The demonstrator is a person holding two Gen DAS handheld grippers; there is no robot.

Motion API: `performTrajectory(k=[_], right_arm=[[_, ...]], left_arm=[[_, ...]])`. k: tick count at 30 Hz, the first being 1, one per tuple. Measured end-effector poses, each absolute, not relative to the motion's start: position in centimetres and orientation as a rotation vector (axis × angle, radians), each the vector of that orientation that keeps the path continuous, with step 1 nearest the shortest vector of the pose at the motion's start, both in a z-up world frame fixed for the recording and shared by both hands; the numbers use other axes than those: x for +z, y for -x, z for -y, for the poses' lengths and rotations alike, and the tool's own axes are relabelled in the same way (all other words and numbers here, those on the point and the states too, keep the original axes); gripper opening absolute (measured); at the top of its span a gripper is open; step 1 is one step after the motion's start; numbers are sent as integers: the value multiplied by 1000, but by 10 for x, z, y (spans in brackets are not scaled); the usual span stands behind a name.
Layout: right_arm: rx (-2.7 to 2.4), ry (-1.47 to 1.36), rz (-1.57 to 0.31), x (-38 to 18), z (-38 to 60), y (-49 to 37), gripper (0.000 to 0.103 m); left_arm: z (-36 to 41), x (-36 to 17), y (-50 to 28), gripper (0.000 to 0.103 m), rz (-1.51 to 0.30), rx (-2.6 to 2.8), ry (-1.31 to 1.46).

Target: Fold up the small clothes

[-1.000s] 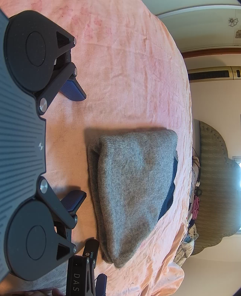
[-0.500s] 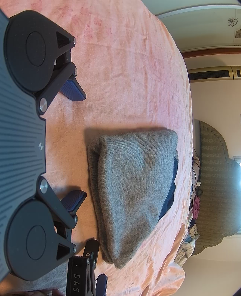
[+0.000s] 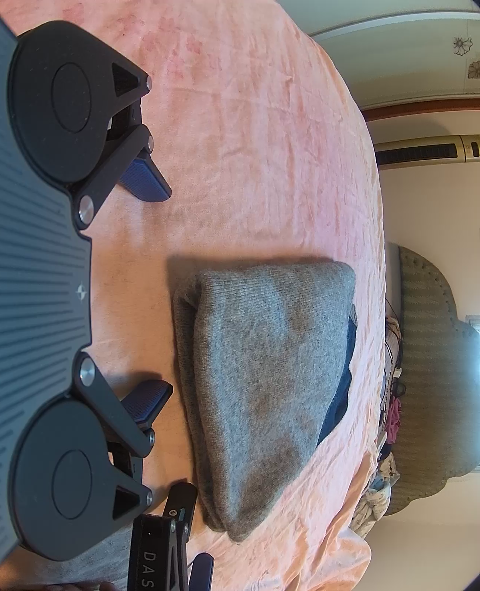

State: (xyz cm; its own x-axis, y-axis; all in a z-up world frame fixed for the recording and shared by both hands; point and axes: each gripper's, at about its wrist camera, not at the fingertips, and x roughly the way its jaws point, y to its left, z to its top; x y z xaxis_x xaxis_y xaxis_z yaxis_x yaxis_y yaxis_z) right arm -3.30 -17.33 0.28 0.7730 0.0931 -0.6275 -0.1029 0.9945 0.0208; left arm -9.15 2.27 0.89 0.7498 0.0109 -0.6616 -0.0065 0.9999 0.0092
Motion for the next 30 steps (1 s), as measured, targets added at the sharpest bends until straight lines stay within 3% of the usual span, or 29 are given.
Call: performTrajectory(k=[30], right_arm=[[106,10,-677,3,172,34,103]], left_arm=[[-25,13,89,103,-750,8,6]])
